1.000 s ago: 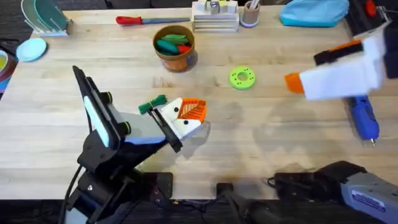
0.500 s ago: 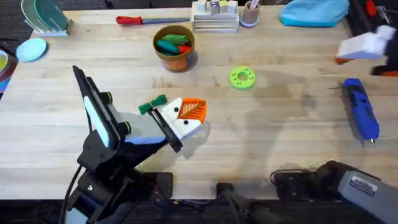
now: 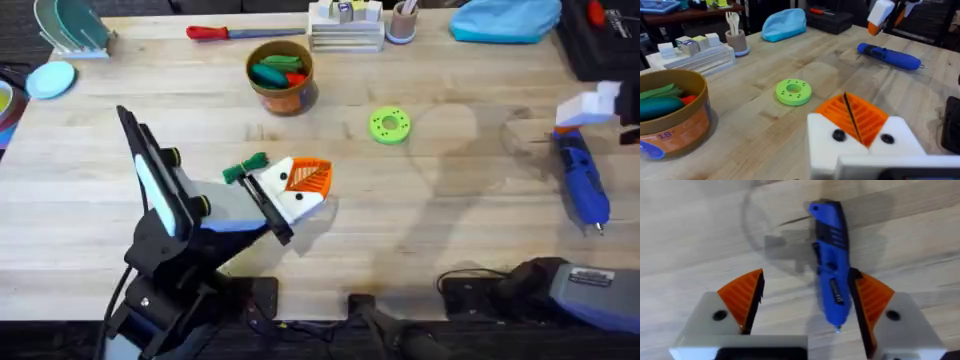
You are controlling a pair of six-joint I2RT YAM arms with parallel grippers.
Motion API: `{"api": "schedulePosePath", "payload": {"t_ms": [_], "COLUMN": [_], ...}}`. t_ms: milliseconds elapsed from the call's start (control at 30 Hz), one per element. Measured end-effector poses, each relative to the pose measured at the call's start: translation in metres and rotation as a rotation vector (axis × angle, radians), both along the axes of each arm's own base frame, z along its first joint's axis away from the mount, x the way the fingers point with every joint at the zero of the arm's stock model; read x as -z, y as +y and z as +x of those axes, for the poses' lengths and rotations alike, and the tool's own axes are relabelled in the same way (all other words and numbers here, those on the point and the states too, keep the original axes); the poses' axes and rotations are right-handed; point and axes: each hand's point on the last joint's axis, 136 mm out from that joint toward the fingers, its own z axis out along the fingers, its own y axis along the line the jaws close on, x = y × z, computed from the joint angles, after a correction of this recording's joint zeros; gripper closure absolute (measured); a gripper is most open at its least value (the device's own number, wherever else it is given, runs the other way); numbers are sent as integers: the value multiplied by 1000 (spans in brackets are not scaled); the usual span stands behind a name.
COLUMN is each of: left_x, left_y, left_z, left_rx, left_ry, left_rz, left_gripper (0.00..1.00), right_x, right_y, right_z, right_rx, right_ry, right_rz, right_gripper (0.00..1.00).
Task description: Pick up the gripper from the table and insert it into the empty holder that is missing its gripper. Then pick up a screw, insert it into the mounting hole, and use the screwdriver to tighten it. Finally, clean up the table by picking up the vegetable and placing it into the bucket.
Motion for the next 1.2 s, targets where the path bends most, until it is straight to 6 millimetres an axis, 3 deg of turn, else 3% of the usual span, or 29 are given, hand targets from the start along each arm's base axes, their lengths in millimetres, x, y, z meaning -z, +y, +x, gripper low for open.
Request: {"api": "schedulePosePath", "payload": {"t_ms": [333,600,900,1033,1200], "left_x": [0,0,0,0,0], "left_y": [0,0,0,0,0], "left_z": [0,0,0,0,0], "left_rx": [0,0,0,0,0], "left_ry": [0,0,0,0,0], "left_rz": [0,0,0,0,0], "left_gripper": [996,996,996,996,996], "right_x": [38,75,100,102,103], "right_y": [-26,-50,-54,-50,-42], "right_z": [-10,-3,4,4,3], "right_rx": [-218,-232,-248,-255,-266], "right_ry": [196,246,265,260,256], "right_rz": [-76,-76,-52,-30,6], "right_gripper": [31,31,38,163,433]}}
